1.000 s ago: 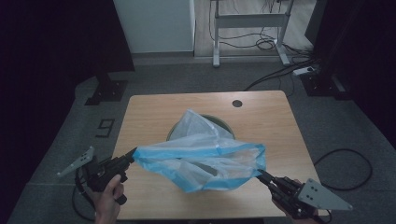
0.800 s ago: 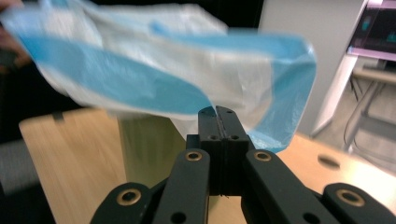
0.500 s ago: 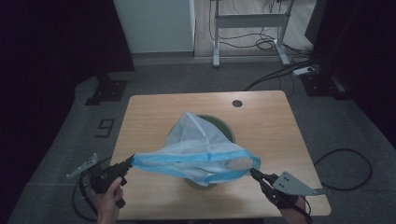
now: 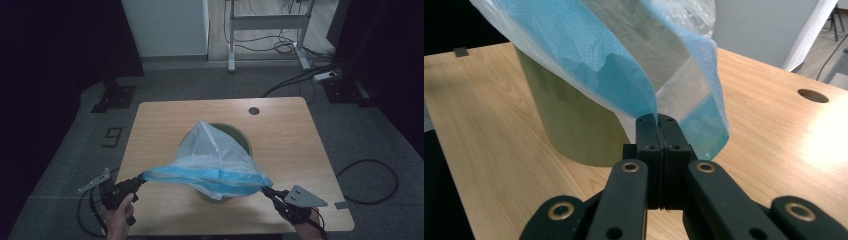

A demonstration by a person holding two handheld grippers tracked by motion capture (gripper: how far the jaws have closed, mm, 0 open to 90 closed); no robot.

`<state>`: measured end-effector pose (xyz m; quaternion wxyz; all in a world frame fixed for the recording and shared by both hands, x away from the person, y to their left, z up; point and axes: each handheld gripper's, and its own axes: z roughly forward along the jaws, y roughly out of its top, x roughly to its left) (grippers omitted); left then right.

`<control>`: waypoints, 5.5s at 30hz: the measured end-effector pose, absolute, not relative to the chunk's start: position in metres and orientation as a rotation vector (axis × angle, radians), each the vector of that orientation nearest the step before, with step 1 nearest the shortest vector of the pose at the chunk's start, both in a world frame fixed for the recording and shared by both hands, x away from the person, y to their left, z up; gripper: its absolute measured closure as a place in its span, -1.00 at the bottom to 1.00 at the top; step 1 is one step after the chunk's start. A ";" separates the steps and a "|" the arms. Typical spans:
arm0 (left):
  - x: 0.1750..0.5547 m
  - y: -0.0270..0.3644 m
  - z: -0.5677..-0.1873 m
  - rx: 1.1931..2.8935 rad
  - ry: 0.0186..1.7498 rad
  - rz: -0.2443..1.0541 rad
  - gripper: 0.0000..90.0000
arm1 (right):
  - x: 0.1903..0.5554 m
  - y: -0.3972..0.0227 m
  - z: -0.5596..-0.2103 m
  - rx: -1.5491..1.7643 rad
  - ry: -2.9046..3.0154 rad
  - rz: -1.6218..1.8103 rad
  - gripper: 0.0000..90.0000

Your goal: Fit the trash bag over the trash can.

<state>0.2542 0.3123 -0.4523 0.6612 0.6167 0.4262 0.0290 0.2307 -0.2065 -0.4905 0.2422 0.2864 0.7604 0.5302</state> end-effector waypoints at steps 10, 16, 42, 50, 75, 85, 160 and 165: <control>0.249 0.310 -0.448 1.473 0.888 0.049 0.49 | 0.226 -0.209 -0.487 0.749 2.062 1.461 0.59; 0.233 0.304 -0.411 1.484 0.799 0.129 -0.15 | 0.216 -0.208 -0.467 0.711 1.995 1.499 0.39; 0.200 0.297 -0.364 1.611 0.712 0.286 -0.66 | 0.214 -0.193 -0.433 0.669 1.934 1.532 0.32; 0.202 0.279 -0.351 1.676 0.699 0.298 -0.60 | 0.216 -0.184 -0.434 0.662 1.953 1.525 0.32; 0.275 0.222 -0.357 1.933 0.681 0.230 0.88 | 0.216 -0.187 -0.418 0.650 1.887 1.528 0.23; 0.284 0.232 -0.361 1.844 0.706 0.245 1.00 | 0.245 -0.214 -0.414 0.816 1.794 1.453 -0.06; 0.374 0.263 -0.465 1.741 1.178 0.092 0.99 | 0.380 -0.172 -0.482 1.246 1.935 1.403 0.55; 0.372 0.265 -0.464 1.735 1.181 0.101 0.99 | 0.346 -0.192 -0.464 1.155 1.869 1.526 0.31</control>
